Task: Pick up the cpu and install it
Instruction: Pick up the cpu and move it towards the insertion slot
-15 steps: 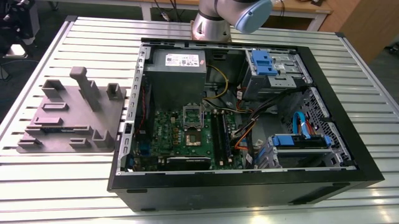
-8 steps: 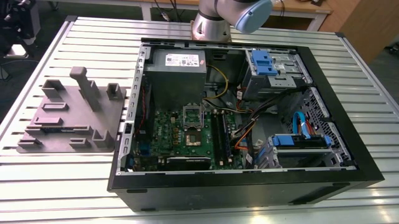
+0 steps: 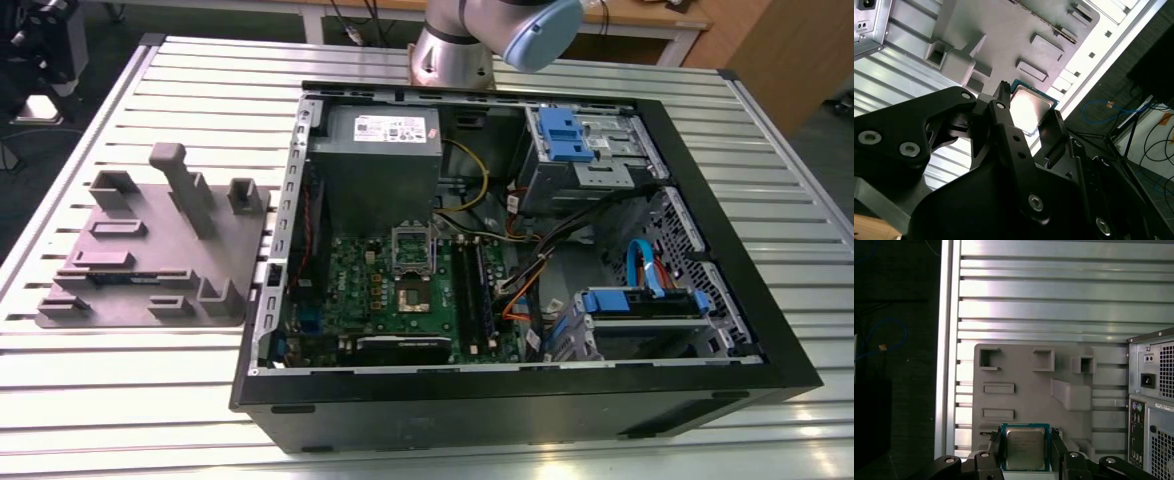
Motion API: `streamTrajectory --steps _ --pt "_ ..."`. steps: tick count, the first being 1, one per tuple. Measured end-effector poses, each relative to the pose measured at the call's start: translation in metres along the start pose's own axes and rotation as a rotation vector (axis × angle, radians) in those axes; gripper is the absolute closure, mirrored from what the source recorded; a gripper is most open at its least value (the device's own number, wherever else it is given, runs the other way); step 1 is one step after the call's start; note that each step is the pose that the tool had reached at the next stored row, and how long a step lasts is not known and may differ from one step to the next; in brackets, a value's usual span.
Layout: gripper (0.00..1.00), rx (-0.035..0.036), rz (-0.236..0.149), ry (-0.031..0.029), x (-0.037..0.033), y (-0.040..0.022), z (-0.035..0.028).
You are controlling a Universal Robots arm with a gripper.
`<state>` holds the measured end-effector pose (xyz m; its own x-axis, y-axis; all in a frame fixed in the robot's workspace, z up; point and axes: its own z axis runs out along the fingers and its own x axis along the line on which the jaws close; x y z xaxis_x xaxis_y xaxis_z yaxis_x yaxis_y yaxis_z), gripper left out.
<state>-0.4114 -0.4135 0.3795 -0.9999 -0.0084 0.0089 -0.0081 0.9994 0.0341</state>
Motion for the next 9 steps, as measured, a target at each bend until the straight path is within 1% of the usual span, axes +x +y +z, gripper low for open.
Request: streamTrajectory --steps 9 --pt "0.53 0.0000 0.000 0.0000 -0.0021 0.0000 0.0000"
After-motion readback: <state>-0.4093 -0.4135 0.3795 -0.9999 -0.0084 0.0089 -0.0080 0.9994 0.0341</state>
